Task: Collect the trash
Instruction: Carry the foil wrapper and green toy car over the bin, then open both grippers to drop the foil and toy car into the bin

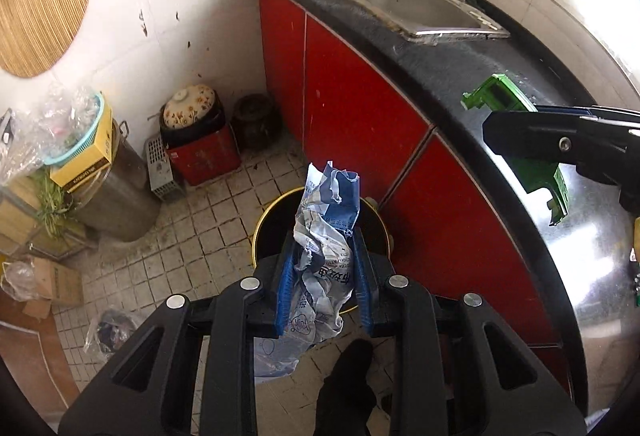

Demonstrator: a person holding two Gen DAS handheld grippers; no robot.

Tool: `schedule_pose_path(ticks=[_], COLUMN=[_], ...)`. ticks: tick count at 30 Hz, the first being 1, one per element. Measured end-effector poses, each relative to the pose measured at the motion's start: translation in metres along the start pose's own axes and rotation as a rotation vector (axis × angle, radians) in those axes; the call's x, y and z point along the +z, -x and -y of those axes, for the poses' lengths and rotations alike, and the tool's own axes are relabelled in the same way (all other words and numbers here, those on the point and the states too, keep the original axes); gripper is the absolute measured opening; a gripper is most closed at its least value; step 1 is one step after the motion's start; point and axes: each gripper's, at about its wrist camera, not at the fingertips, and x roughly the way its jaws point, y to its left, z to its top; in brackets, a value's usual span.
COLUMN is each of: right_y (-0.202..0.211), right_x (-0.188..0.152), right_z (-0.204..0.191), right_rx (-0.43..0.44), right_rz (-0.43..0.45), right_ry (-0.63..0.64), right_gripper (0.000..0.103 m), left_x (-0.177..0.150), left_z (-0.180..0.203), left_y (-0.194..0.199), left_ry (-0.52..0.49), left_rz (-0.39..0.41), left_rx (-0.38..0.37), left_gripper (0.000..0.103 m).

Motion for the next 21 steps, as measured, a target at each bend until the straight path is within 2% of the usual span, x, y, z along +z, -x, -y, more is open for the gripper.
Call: schedule_pose_path(ticks=[10,20,21], right_y=[-0.046,-0.054,-0.054], right_x=[0.005,0.017,0.019], right_z=[0.001,0.003,0.003], right_rx=[-0.028,-0.032,-0.029], right_rz=[-0.082,-0.08,-0.078], right_ry=[-0.004,-0.014,-0.018], right_gripper=[0.033,0.034,0.035], left_x=[0.003,0.01,0.011], left_z=[-0.018,-0.023,-0.023], left_y=[-0.037,-0.046,-0.047], left_ry=[0.027,0.024,0.022], left_rz=[-0.029,-0.029,-0.031], left_rx=[-0.019,-0.033,-0.037], left_gripper=[0.026,0.026,0.03])
